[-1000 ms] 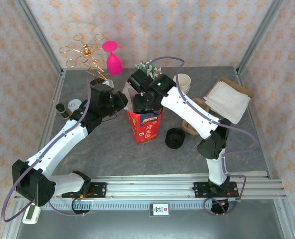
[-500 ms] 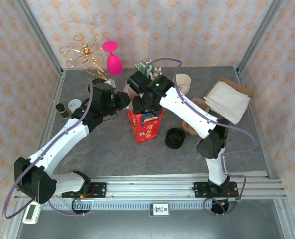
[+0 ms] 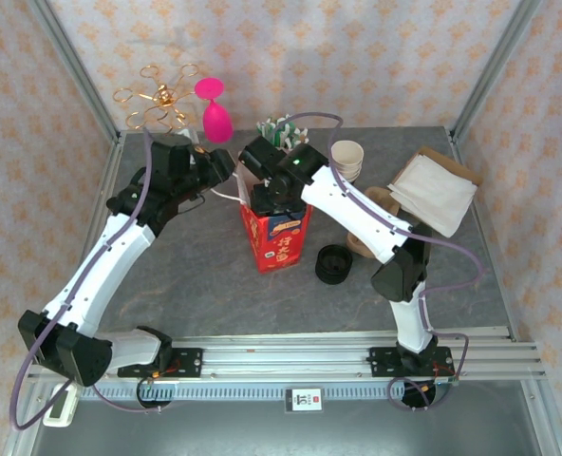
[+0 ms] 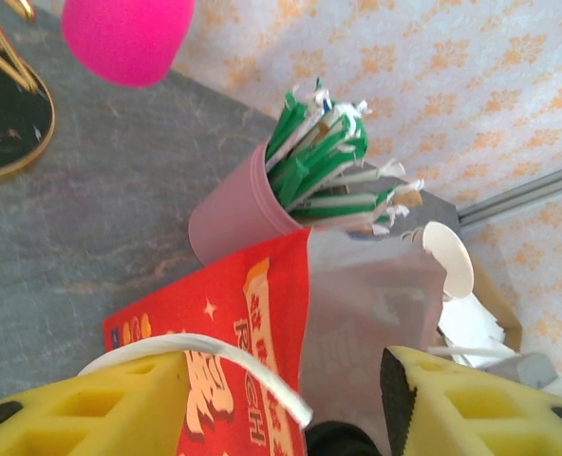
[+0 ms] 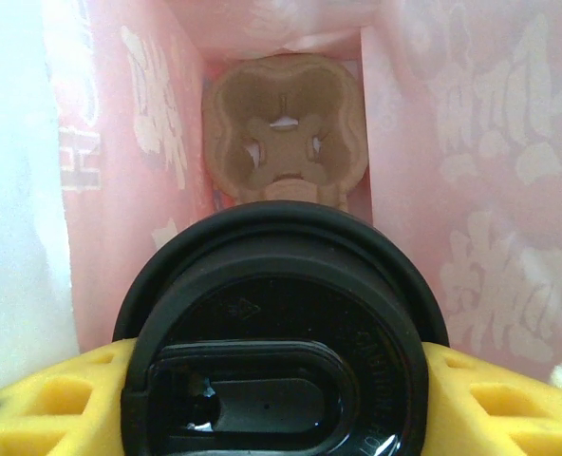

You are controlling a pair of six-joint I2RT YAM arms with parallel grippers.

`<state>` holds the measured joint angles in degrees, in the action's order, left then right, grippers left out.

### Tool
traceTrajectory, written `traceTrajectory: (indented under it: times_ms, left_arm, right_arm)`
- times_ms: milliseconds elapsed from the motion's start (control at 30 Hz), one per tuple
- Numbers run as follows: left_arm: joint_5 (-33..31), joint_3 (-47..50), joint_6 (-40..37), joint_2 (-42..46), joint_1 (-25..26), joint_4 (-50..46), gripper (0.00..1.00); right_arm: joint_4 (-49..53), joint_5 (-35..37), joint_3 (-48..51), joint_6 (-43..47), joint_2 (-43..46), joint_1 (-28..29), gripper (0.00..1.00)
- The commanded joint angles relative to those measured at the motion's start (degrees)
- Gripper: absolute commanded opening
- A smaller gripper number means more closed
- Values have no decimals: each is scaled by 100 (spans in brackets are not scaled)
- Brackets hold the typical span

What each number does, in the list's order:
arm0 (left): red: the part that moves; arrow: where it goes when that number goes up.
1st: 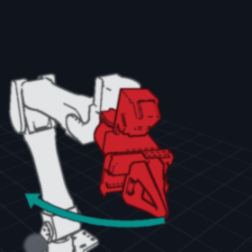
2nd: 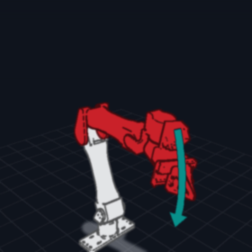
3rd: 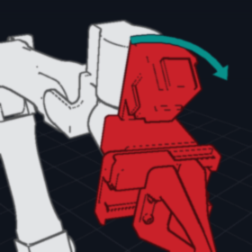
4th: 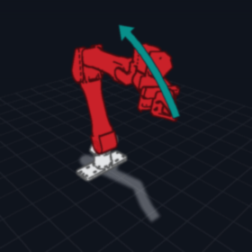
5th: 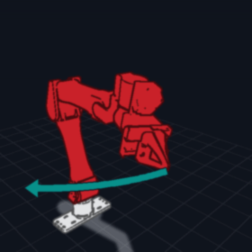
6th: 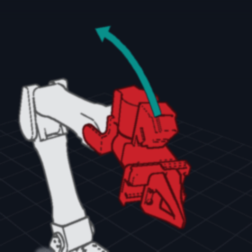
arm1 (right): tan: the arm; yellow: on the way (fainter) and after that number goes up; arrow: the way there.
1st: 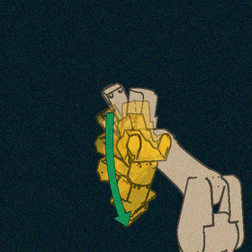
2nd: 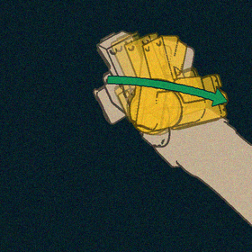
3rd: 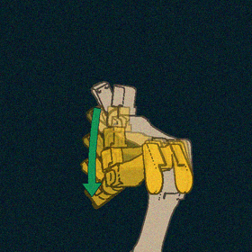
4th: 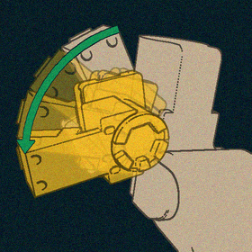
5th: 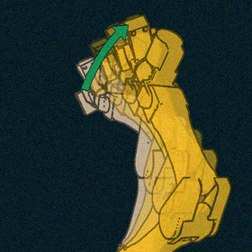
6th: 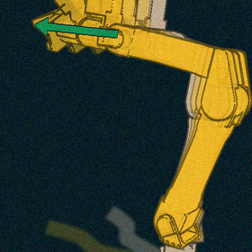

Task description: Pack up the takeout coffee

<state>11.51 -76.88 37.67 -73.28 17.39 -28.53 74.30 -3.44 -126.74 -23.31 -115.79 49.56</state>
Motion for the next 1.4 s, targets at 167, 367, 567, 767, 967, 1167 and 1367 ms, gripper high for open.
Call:
traceTrajectory:
  times_ms: [167,367,567,767,967,1167,1367]
  left_arm:
    - [-78,-1223,-1041,-1034,-115,-736,64]
    - [146,-1873,-1663,-1650,-114,-1069,68]
    - [399,-2196,-1958,-2094,-120,-1096,69]
    - [476,-2240,-2068,-2280,-118,-1109,62]
    - [434,-2238,-2167,-2394,-106,-1106,38]
    - [504,-2182,-2239,-2347,-104,-1016,25]
    - [571,-2146,-2246,-2311,-42,-904,18]
  right_arm:
    - [75,129,-210,105,-78,31,46]
    - [74,113,-298,133,-111,53,46]
    - [76,122,-308,149,-146,58,46]
    - [74,133,-291,138,-121,56,46]
    - [76,133,-204,145,-110,62,46]
    - [73,107,-98,151,-112,56,46]
    - [75,72,-57,193,-200,71,45]
